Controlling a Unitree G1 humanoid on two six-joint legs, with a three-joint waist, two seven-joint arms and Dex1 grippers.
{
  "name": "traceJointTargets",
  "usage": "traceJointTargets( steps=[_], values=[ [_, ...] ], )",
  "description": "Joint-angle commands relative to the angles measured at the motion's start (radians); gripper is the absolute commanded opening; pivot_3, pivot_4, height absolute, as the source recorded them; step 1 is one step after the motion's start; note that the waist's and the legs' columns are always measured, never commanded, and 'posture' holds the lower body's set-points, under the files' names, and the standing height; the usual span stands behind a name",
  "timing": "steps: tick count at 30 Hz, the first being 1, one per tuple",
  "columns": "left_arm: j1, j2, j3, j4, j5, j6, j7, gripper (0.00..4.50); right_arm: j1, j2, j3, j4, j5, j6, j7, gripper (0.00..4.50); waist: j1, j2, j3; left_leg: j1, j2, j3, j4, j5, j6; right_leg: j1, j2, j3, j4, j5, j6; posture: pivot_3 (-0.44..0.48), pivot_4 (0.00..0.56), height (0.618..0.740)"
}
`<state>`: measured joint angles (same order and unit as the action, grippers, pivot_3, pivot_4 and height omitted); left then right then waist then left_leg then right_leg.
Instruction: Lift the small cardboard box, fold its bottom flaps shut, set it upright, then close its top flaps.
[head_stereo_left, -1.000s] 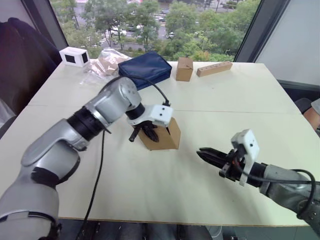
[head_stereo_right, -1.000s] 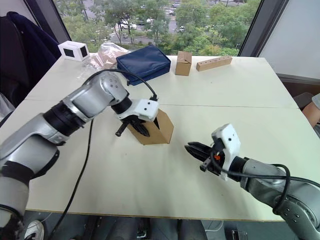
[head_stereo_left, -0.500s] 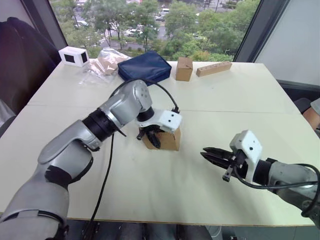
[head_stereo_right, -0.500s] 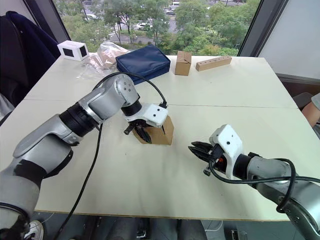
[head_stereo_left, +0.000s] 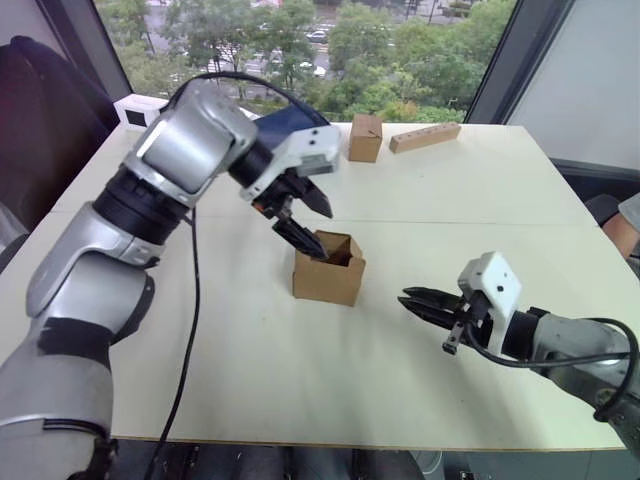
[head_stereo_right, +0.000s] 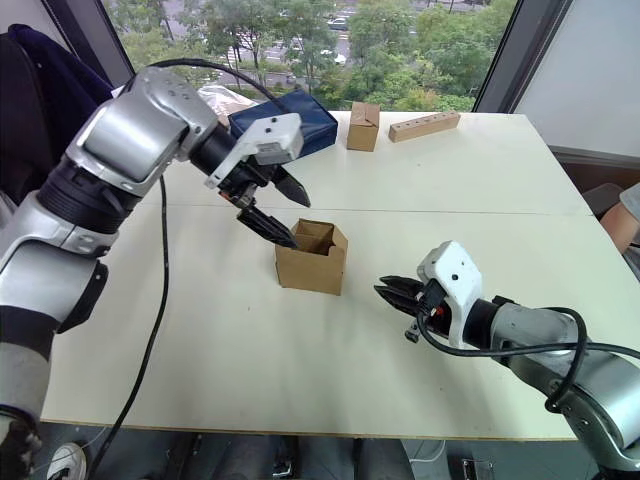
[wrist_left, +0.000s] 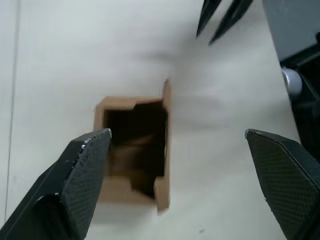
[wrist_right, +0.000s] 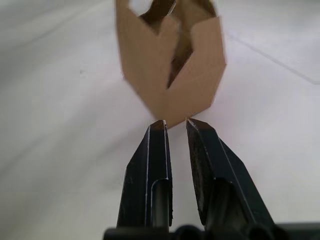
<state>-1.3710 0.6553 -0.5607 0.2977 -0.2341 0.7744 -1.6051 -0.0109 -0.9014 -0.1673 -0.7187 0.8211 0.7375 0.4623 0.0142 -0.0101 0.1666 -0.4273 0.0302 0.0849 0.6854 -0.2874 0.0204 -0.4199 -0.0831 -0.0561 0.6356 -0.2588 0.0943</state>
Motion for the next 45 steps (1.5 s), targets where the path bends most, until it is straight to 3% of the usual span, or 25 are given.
traceJointTargets(
  steps=[1,4,6,10,15,18,25,37,45],
  values=[
    [0.056,0.011,0.147,0.026,-0.037,-0.024,0.059,3.32,-0.062,0.046,0.022,0.036,-0.036,-0.011,-0.006,0.59,-0.001,0.000,0.000,0.000,0.000,0.000,0.000,0.000,0.000,0.000,0.000,0.000,0.000,0.000,0.000,0.000,0.150,0.740],
    [0.149,0.025,0.219,0.026,-0.027,-0.082,0.128,2.25,-0.100,0.080,0.070,0.078,-0.096,-0.014,-0.013,0.59,-0.002,0.000,0.000,0.000,0.000,0.000,0.001,0.000,0.000,0.000,0.000,0.000,0.000,0.000,0.000,0.000,0.150,0.740],
    [0.231,0.032,0.262,0.023,-0.011,-0.129,0.190,1.30,-0.130,0.108,0.115,0.120,-0.156,-0.017,-0.032,0.59,-0.002,0.000,0.000,0.000,0.000,0.000,0.001,0.001,-0.002,0.000,0.000,0.001,0.001,0.000,0.000,0.000,0.150,0.740],
    [0.355,0.007,0.340,0.012,-0.014,-0.098,0.334,0.05,-0.183,0.176,0.183,0.198,-0.247,-0.023,-0.066,0.59,-0.002,0.000,0.000,0.000,0.000,0.000,0.001,0.004,-0.006,-0.002,0.000,0.001,0.005,0.000,0.000,0.000,0.150,0.740],
    [0.490,-0.027,0.373,-0.032,0.025,-0.151,0.488,0.05,-0.213,0.237,0.233,0.259,-0.324,-0.023,-0.067,0.59,-0.001,0.000,0.000,0.000,-0.001,0.000,0.002,0.004,-0.006,-0.003,-0.001,0.002,0.010,0.000,0.000,0.000,0.150,0.740],
    [0.557,-0.059,0.392,-0.052,0.033,-0.164,0.571,0.00,-0.228,0.266,0.244,0.286,-0.347,-0.022,-0.061,0.01,-0.001,0.000,0.000,0.000,-0.001,0.000,0.002,0.004,-0.006,-0.003,-0.001,0.002,0.010,0.000,0.000,0.000,0.150,0.740],
    [0.683,-0.100,0.378,-0.143,0.032,-0.158,0.651,0.00,-0.251,0.314,0.288,0.321,-0.401,-0.026,-0.027,0.01,-0.003,0.000,0.000,0.000,-0.001,0.000,0.002,0.004,-0.007,-0.003,-0.001,0.002,0.010,0.000,0.000,0.000,0.150,0.740],
    [0.777,-0.127,0.342,-0.268,0.014,-0.106,0.662,0.00,-0.298,0.362,0.348,0.364,-0.462,0.007,0.020,0.01,-0.002,0.000,0.000,0.000,-0.001,0.000,0.002,0.004,-0.007,-0.003,-0.001,0.002,0.010,0.000,0.000,0.000,0.150,0.740],
    [0.797,-0.129,0.327,-0.352,-0.024,-0.048,0.618,0.00,-0.280,0.383,0.272,0.302,-0.367,0.112,0.058,0.01,-0.002,0.001,-0.001,0.000,-0.001,0.000,0.002,0.004,-0.007,-0.003,-0.001,0.002,0.010,0.000,0.000,0.000,0.150,0.740]
  ],
)
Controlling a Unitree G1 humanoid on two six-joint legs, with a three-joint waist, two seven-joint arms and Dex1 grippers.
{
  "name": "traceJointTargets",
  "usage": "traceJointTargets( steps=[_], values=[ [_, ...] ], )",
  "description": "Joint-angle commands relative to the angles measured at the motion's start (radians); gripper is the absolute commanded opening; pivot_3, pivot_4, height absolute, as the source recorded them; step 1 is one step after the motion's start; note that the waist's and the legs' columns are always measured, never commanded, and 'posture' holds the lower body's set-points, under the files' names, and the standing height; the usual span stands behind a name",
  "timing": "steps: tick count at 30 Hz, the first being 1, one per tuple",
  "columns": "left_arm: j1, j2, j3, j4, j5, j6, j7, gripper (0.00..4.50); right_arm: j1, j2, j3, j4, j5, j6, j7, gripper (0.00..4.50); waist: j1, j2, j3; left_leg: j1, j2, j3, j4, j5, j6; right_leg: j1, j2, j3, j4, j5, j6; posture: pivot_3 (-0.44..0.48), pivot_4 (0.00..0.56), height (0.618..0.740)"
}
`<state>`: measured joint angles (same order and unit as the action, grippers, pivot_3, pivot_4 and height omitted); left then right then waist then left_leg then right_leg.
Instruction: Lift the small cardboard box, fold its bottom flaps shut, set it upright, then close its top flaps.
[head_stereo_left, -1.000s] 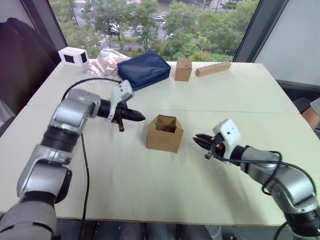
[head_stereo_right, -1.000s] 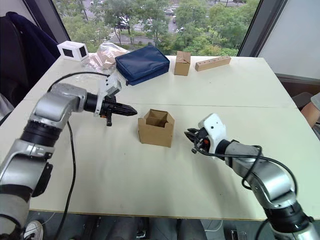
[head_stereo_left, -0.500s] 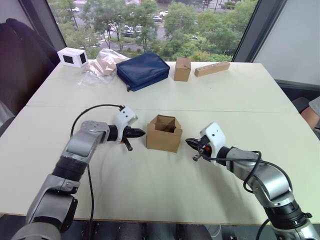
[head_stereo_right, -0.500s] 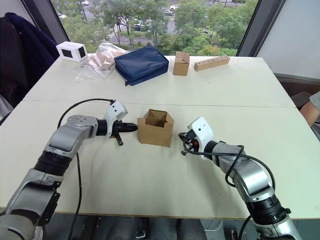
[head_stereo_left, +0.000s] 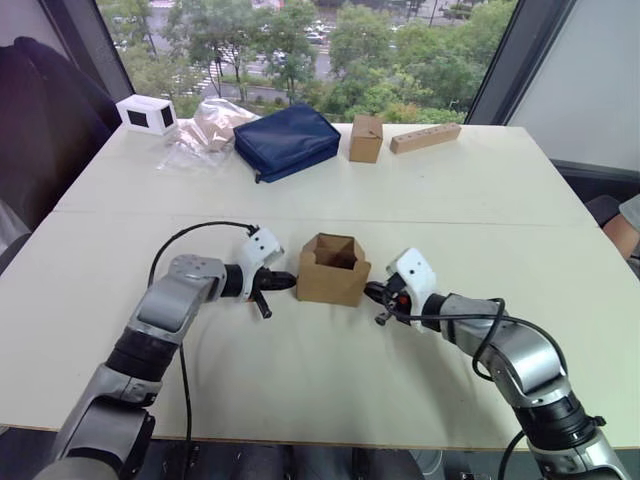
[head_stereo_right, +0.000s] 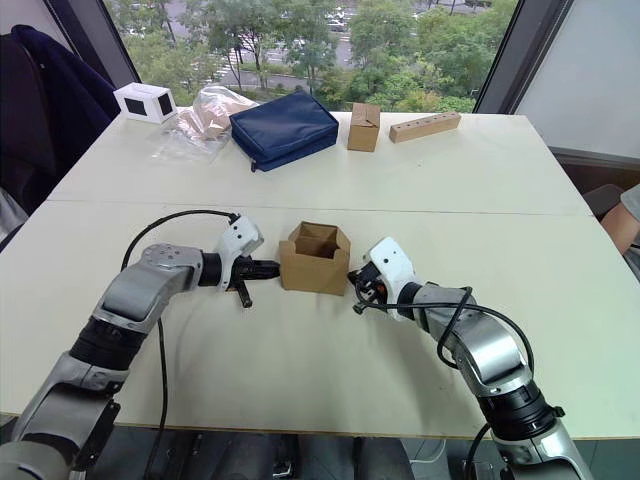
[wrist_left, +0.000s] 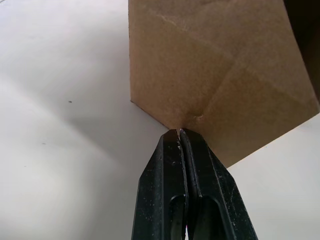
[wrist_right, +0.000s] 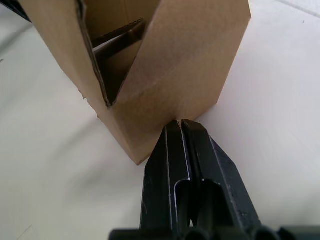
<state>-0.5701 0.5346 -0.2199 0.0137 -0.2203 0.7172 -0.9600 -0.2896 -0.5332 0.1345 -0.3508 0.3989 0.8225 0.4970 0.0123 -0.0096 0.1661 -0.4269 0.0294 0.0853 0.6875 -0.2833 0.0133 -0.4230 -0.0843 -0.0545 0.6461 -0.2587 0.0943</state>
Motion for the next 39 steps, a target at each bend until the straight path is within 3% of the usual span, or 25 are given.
traceJointTargets(
  steps=[1,15,30,39],
  values=[
    [-0.002,-0.008,-0.017,-0.076,-0.040,0.015,-0.032,0.00,0.002,0.015,-0.038,-0.074,0.062,0.037,0.026,0.01,0.000,0.000,0.000,0.000,0.000,0.000,0.000,0.000,0.000,0.000,0.000,0.000,0.000,0.000,0.000,0.000,0.150,0.740],
    [0.049,0.037,-0.053,-0.156,-0.049,0.049,-0.090,0.00,0.115,-0.036,-0.071,-0.267,0.139,0.154,0.061,0.01,0.000,0.000,-0.001,0.001,0.000,0.000,0.000,-0.002,0.003,0.000,0.000,0.000,0.000,0.000,0.000,0.000,0.150,0.740],
    [0.075,0.079,-0.057,-0.156,-0.021,0.029,-0.097,0.00,0.160,-0.111,-0.022,-0.230,0.057,0.086,0.080,0.01,0.000,0.000,-0.001,0.001,0.000,0.000,0.000,-0.002,0.003,0.000,0.000,0.000,0.000,0.000,0.000,0.000,0.150,0.740],
    [0.052,0.077,0.129,-0.110,-0.142,-0.015,-0.110,0.00,0.160,-0.096,-0.195,-0.209,0.098,-0.063,0.119,0.01,0.000,0.000,-0.001,0.001,0.000,0.000,0.000,-0.002,0.004,0.000,0.000,0.000,0.000,0.000,0.000,0.000,0.150,0.740]
  ],
)
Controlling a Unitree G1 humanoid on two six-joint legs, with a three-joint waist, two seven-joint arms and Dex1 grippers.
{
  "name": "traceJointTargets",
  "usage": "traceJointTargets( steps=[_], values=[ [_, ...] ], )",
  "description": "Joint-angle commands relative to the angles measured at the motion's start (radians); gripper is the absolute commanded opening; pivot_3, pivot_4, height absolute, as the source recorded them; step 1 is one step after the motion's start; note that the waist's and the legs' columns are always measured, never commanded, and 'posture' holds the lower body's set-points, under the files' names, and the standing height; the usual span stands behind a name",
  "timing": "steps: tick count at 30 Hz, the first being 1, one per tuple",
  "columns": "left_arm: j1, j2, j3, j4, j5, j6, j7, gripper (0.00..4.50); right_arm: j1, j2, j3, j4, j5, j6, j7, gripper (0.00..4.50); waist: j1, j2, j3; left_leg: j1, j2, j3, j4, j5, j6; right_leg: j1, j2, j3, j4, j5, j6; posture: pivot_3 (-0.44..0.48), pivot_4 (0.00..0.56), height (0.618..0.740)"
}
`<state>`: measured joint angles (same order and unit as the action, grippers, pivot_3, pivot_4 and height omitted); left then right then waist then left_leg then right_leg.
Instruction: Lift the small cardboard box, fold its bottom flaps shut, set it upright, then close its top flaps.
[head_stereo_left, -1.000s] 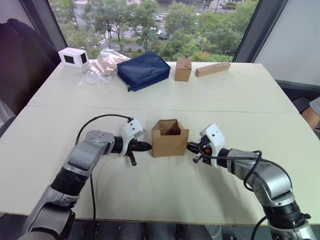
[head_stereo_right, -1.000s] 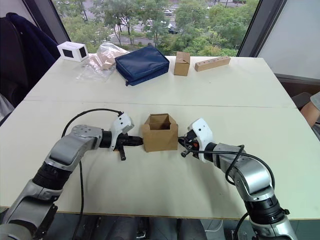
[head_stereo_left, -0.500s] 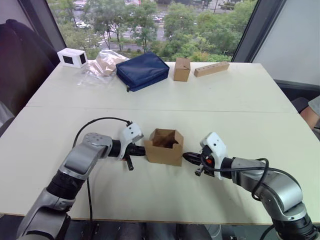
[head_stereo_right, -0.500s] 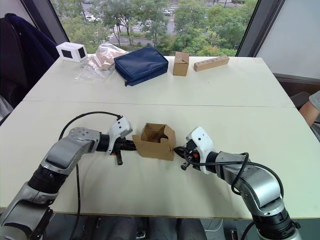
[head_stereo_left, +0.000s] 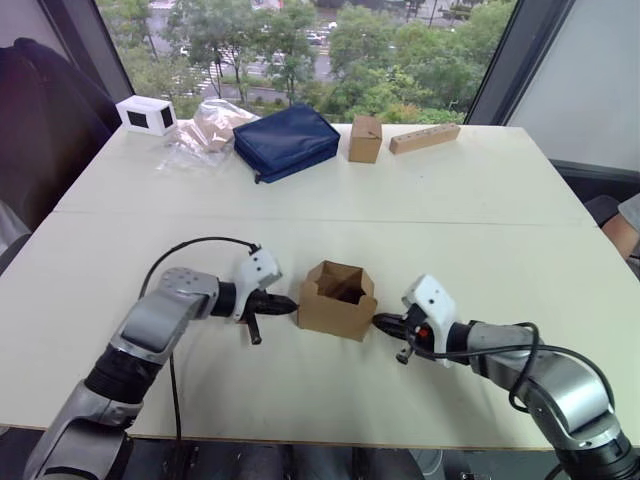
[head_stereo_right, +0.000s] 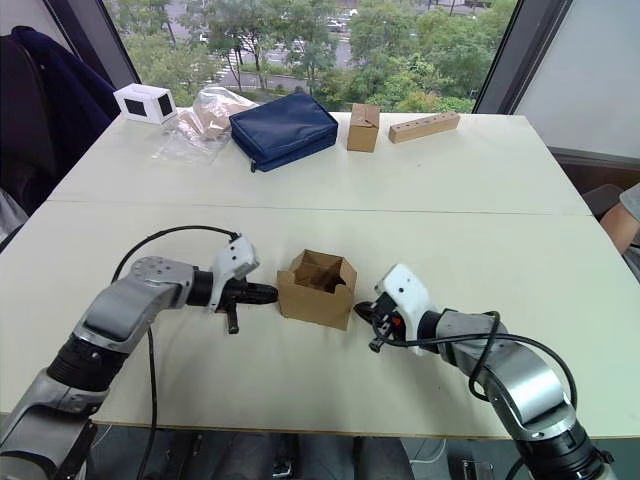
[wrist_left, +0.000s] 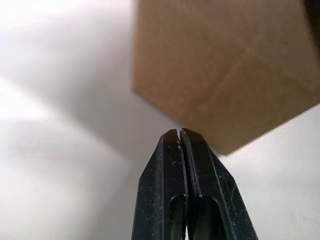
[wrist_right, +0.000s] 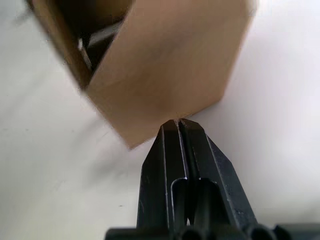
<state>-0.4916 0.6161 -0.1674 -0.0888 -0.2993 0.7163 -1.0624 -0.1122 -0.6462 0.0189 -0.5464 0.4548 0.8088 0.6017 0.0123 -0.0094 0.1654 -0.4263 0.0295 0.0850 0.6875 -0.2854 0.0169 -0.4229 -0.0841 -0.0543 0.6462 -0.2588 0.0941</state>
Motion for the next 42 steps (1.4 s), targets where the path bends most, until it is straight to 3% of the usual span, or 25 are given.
traceJointTargets(
  steps=[1,5,11,26,33,42],
  values=[
    [-0.035,-0.012,0.100,-0.005,-0.086,-0.010,-0.006,0.00,-0.028,0.029,-0.100,-0.012,0.058,-0.060,0.016,0.01,0.000,0.000,0.000,0.000,0.000,0.000,0.000,0.000,0.000,0.000,0.000,0.000,0.000,0.000,0.000,0.000,0.150,0.740],
    [-0.060,-0.027,0.128,-0.001,-0.135,-0.002,-0.008,0.00,-0.078,0.085,-0.132,0.017,0.108,-0.066,0.004,0.01,0.000,0.000,0.000,0.000,0.000,0.000,0.000,0.001,-0.001,0.000,0.000,0.000,0.000,0.000,0.000,0.000,0.150,0.740],
    [-0.093,-0.063,0.109,0.010,-0.161,0.008,0.001,0.00,-0.120,0.132,-0.077,0.034,0.125,-0.070,0.014,0.01,0.000,0.000,0.000,0.000,0.000,0.000,0.000,0.002,-0.003,0.000,0.000,0.000,0.001,0.000,0.000,0.000,0.150,0.740],
    [-0.063,-0.088,-0.021,0.028,-0.106,-0.043,-0.013,0.00,-0.079,0.108,0.059,0.087,0.016,-0.141,0.044,0.01,-0.005,0.001,-0.001,0.001,0.000,0.000,0.000,0.002,-0.003,0.000,0.001,0.000,0.001,0.000,0.000,0.000,0.150,0.740],
    [-0.060,-0.083,-0.029,0.066,-0.082,-0.071,-0.005,0.00,-0.081,0.127,0.064,0.082,0.008,-0.154,0.040,0.01,-0.003,0.001,-0.002,0.002,0.000,0.000,0.000,0.001,-0.002,0.001,0.001,0.000,0.001,0.000,0.000,0.000,0.150,0.740],
    [-0.039,-0.063,-0.013,0.069,-0.084,-0.084,-0.001,0.00,-0.076,0.071,0.123,0.105,-0.078,-0.173,0.060,0.01,-0.004,0.001,-0.003,0.004,0.000,0.000,0.000,0.001,-0.002,0.003,0.001,0.000,0.001,0.000,0.000,0.000,0.150,0.740]
  ],
)
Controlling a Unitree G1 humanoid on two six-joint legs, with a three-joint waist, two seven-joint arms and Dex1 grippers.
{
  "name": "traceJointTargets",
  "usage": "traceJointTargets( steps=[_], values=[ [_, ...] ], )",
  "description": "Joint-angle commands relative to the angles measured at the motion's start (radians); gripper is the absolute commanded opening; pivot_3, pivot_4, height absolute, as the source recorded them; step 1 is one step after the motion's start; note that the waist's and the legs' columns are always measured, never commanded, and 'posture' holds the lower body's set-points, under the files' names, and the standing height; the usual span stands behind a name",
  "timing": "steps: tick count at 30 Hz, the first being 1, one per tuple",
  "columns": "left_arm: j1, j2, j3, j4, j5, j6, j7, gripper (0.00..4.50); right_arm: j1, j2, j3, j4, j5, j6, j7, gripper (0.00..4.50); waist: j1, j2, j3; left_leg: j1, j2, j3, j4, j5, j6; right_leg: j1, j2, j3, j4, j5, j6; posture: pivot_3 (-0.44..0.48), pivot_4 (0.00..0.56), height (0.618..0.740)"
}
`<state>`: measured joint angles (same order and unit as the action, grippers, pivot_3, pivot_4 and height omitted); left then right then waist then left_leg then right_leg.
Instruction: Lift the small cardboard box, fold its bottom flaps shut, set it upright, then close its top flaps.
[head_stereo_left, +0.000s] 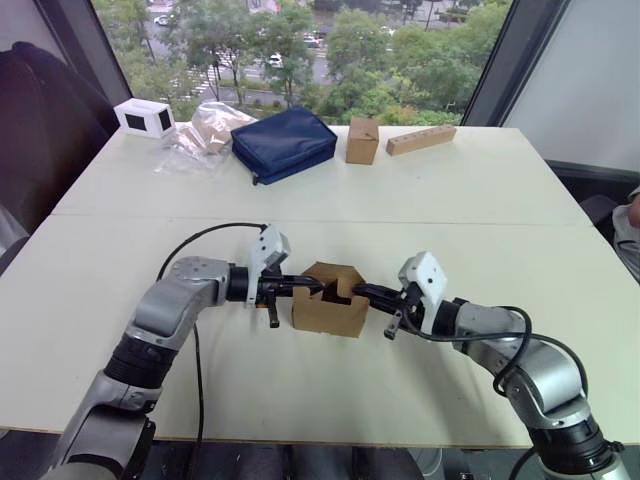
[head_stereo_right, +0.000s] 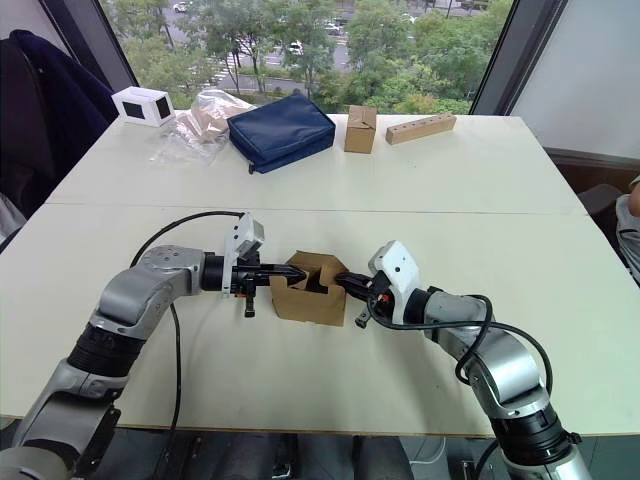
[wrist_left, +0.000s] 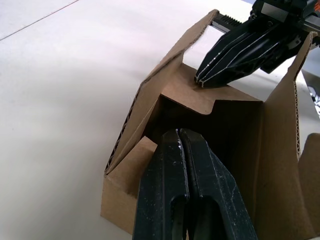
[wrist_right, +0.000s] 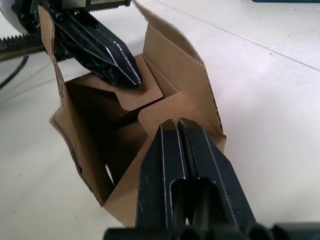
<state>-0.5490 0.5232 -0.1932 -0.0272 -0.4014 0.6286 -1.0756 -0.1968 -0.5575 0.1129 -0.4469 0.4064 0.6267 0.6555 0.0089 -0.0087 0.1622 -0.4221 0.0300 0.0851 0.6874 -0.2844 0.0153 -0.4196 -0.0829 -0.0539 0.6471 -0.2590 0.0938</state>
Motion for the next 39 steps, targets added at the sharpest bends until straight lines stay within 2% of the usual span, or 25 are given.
traceJointTargets(
  steps=[1,6,13,24,30,32,35,39],
  values=[
    [0.022,0.035,0.017,0.006,0.016,0.006,0.012,0.00,0.007,-0.019,0.033,0.005,-0.033,0.009,0.007,0.01,-0.001,0.000,0.000,0.001,0.000,0.000,0.000,0.000,0.001,0.001,0.000,0.000,0.000,0.000,0.000,0.000,0.150,0.740],
    [0.038,0.054,0.026,-0.002,0.012,0.006,0.018,0.00,-0.004,-0.031,0.058,0.013,-0.062,0.003,0.014,0.01,-0.004,0.000,0.000,0.014,0.000,0.000,-0.004,-0.002,0.002,0.013,0.000,0.000,-0.002,-0.002,-0.002,0.000,0.150,0.740],
    [0.059,0.065,0.035,-0.030,0.002,0.008,0.023,0.00,-0.022,-0.024,0.047,0.010,-0.060,-0.002,0.025,0.01,-0.006,0.000,-0.001,0.015,0.001,0.000,-0.004,-0.002,0.002,0.013,0.000,0.000,-0.001,-0.003,-0.003,0.000,0.150,0.740],
    [-0.018,0.096,0.169,-0.053,-0.118,0.096,0.027,0.00,-0.102,0.022,-0.206,-0.128,0.219,0.175,-0.032,0.01,0.002,0.000,0.000,0.012,0.001,0.000,-0.004,-0.002,0.002,0.011,-0.001,0.000,-0.001,-0.002,-0.003,0.000,0.150,0.740],
    [-0.142,0.106,0.194,0.108,-0.116,0.088,0.003,0.00,-0.091,-0.022,-0.294,-0.252,0.413,0.280,-0.034,0.01,0.004,-0.001,0.000,0.012,0.000,0.000,-0.004,-0.002,0.002,0.011,-0.001,0.000,-0.002,-0.002,-0.003,0.000,0.150,0.740],
    [-0.193,0.079,0.177,0.199,-0.093,0.054,-0.007,0.00,-0.074,-0.063,-0.271,-0.282,0.448,0.310,-0.009,0.01,0.003,-0.001,0.000,0.012,0.000,0.000,-0.004,-0.002,0.002,0.011,-0.001,-0.001,-0.002,-0.002,-0.003,0.000,0.150,0.740],
    [-0.255,0.001,0.142,0.353,-0.051,-0.031,-0.021,0.00,-0.035,-0.127,-0.158,-0.294,0.382,0.284,0.041,0.01,0.004,-0.001,0.000,0.012,0.000,0.000,-0.004,-0.002,0.003,0.011,-0.001,0.000,-0.002,-0.003,-0.003,0.000,0.150,0.740],
    [-0.301,-0.095,0.084,0.508,0.017,-0.126,-0.058,0.00,-0.024,-0.113,-0.055,-0.245,0.334,0.242,0.056,0.01,0.004,-0.002,0.001,0.012,-0.002,0.000,-0.004,-0.002,0.003,0.012,-0.001,-0.001,-0.003,-0.003,-0.003,0.000,0.150,0.740]
  ],
)
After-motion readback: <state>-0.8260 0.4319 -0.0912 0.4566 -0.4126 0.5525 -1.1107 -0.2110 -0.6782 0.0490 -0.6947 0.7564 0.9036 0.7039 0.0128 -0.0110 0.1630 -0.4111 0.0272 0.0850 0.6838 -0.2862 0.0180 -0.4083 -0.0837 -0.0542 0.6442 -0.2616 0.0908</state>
